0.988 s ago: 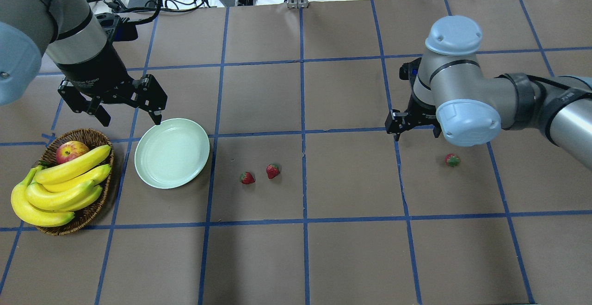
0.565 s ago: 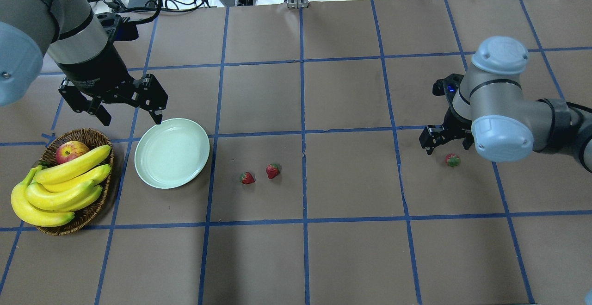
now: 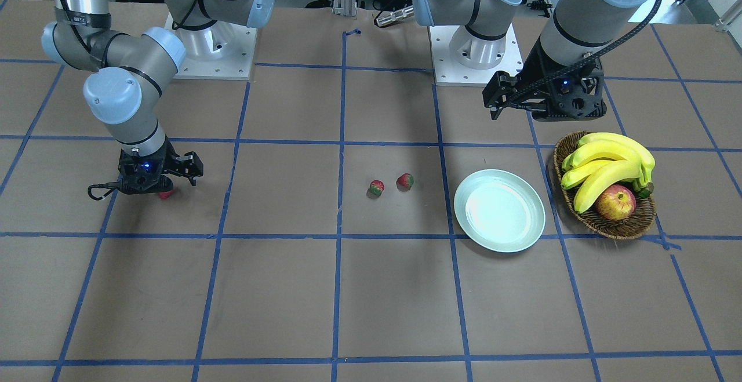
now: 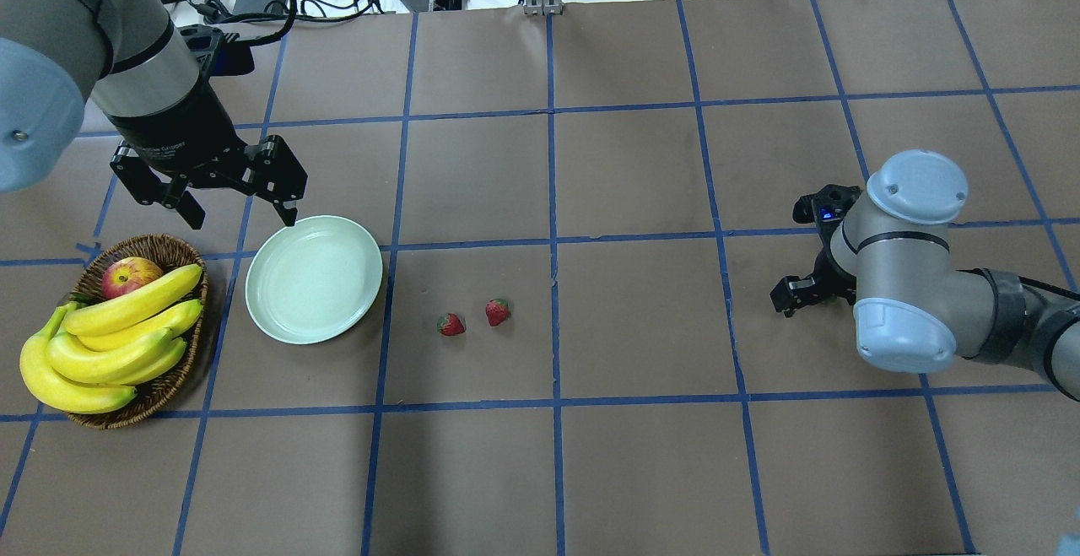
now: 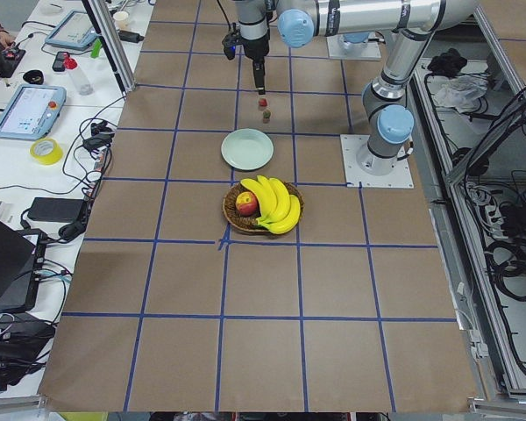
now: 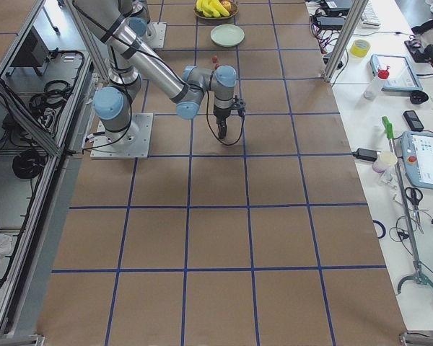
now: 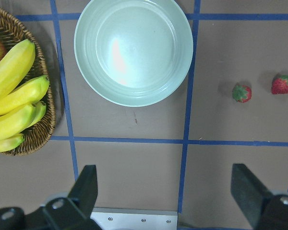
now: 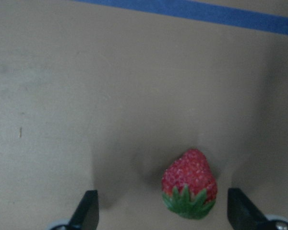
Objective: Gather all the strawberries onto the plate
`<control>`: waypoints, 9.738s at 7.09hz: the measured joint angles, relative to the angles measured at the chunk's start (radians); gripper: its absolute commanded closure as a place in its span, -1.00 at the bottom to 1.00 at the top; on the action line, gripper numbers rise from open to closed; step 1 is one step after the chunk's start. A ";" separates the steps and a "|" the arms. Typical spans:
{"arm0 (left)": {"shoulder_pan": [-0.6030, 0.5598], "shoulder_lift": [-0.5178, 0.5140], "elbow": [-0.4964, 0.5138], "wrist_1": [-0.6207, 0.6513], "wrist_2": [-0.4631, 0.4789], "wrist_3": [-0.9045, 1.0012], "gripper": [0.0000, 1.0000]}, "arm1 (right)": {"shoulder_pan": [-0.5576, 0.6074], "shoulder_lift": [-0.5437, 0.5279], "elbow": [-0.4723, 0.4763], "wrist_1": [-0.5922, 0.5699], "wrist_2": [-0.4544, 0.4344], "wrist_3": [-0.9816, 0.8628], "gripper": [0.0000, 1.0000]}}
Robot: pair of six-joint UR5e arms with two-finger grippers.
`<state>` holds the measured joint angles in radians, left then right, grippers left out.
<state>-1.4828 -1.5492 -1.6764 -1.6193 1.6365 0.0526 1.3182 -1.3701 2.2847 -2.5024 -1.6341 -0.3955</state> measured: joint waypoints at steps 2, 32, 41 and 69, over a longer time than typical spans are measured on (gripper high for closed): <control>0.006 -0.015 -0.011 0.042 -0.001 0.000 -1.00 | 0.000 0.006 -0.020 0.001 0.000 -0.001 1.00; 0.008 -0.030 -0.012 0.060 0.013 -0.003 -1.00 | 0.341 -0.101 -0.883 1.055 0.151 0.535 -1.00; -0.129 -0.237 -0.281 0.612 -0.281 -0.013 -1.00 | 0.322 -0.189 -0.818 0.887 0.034 0.382 -1.00; 0.126 -0.351 -0.095 0.425 -0.097 0.288 1.00 | 0.271 -0.219 -0.792 0.890 0.061 0.396 -1.00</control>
<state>-1.3571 -1.9007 -1.7717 -1.1941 1.5399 0.3406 1.5892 -1.5892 1.4925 -1.6122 -1.5728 0.0009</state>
